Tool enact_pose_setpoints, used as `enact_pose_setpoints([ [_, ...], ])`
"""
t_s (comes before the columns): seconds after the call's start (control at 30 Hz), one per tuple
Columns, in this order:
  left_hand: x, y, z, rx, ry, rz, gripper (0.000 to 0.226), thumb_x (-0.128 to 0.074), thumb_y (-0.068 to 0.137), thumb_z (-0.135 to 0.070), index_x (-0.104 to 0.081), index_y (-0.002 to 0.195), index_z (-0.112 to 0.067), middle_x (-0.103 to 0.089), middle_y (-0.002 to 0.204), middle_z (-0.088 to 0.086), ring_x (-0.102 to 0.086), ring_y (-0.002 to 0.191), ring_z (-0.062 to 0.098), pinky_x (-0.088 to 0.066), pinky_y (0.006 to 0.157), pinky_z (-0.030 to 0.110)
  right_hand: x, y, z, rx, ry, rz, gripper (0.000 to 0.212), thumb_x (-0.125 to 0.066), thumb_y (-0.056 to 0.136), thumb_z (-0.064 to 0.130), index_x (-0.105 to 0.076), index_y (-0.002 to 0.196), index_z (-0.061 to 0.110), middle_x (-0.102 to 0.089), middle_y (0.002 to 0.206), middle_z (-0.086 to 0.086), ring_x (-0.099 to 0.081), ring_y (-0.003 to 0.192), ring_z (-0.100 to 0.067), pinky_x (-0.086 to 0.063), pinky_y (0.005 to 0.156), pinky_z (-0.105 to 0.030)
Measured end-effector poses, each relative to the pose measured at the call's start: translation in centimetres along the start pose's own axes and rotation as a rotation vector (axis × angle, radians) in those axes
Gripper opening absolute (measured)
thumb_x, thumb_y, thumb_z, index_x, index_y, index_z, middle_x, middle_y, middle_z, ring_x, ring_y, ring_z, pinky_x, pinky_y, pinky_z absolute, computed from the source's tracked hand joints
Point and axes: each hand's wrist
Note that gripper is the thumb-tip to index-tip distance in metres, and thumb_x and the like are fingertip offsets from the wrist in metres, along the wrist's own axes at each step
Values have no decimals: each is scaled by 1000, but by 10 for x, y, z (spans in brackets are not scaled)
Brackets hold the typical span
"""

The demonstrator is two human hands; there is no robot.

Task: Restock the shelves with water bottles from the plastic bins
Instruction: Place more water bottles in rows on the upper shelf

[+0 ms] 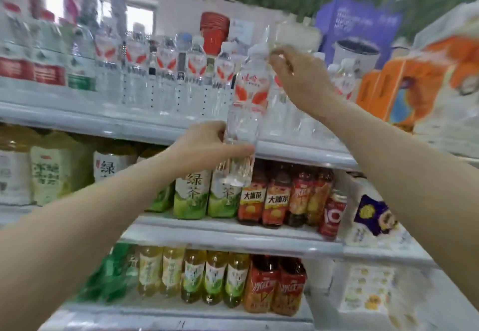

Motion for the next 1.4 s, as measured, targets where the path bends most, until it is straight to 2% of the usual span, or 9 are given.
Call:
enact_pose_setpoints([
  [0.07, 11, 33, -15, 19, -19, -42, 52, -70, 68, -67, -61, 95, -24, -68, 98, -1, -67, 87, 17, -58, 76, 37, 9, 37, -21, -5, -69, -48, 33, -38, 103, 32, -59, 123, 15, -66, 111, -13, -58, 106, -31, -36, 82, -32],
  [0.23, 17, 106, -17, 80, -36, -113, 36, -70, 78, -55, -57, 93, -25, -64, 97, -1, -63, 85, 17, -54, 62, 26, 15, 95, -75, -68, -168, -45, 36, -36, 103, 30, -54, 128, 13, -61, 123, -16, -54, 113, -34, -40, 92, -40],
  [0.43, -13, 165, 10, 185, -28, -188, 64, -74, 70, -59, -58, 112, -14, -66, 102, 7, -65, 87, 22, -60, 72, 37, -14, 117, -120, -97, -249, 70, 37, -34, 101, 33, -50, 129, 15, -52, 127, -19, -50, 116, -41, -42, 96, -48],
  [0.57, -34, 184, 17, 189, 29, -188, 60, -74, 74, -57, -55, 117, -19, -63, 103, 0, -62, 85, 16, -56, 64, 28, -37, 125, -135, -48, -177, 130, 48, -32, 102, 47, -43, 141, 20, -45, 145, -10, -46, 126, -33, -34, 97, -45],
  [0.7, -46, 198, 18, 213, 86, -197, 71, -72, 75, -57, -50, 126, -13, -61, 110, 1, -59, 81, 11, -46, 55, 20, -60, 125, -138, -4, -126, 177, 49, -36, 103, 46, -42, 143, 19, -42, 145, -10, -47, 126, -32, -35, 92, -40],
  [0.77, -50, 204, 20, 211, 93, -202, 73, -73, 73, -59, -50, 126, -14, -62, 109, 1, -60, 85, 14, -48, 60, 24, -70, 124, -142, 18, -156, 148, 51, -36, 101, 50, -42, 142, 22, -43, 145, -9, -49, 124, -33, -37, 102, -47],
  [0.93, -56, 214, 28, 241, 83, -212, 79, -75, 70, -60, -47, 127, -14, -60, 118, 4, -58, 100, 22, -53, 83, 39, -81, 123, -151, 78, -301, 71, 53, -33, 101, 49, -36, 144, 18, -46, 141, -8, -52, 120, -33, -38, 96, -49],
  [1.23, -54, 221, 35, 303, 68, -169, 92, -73, 59, -69, -45, 128, -16, -57, 119, 3, -57, 103, 21, -52, 89, 44, -88, 122, -155, 96, -278, 48, 53, -32, 102, 45, -35, 144, 13, -43, 143, -8, -52, 120, -33, -36, 100, -49],
  [1.4, -54, 218, 36, 293, -37, -129, 68, -75, 75, -52, -47, 127, -18, -58, 120, 1, -57, 107, 20, -48, 98, 46, -88, 119, -152, 82, -256, 54, 52, -31, 103, 44, -34, 144, 12, -42, 142, -10, -51, 120, -35, -36, 100, -50],
])
Point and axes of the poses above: each hand's wrist, its own y-axis towards the middle knuckle, its own x-axis out of the back of the hand, z = x × y
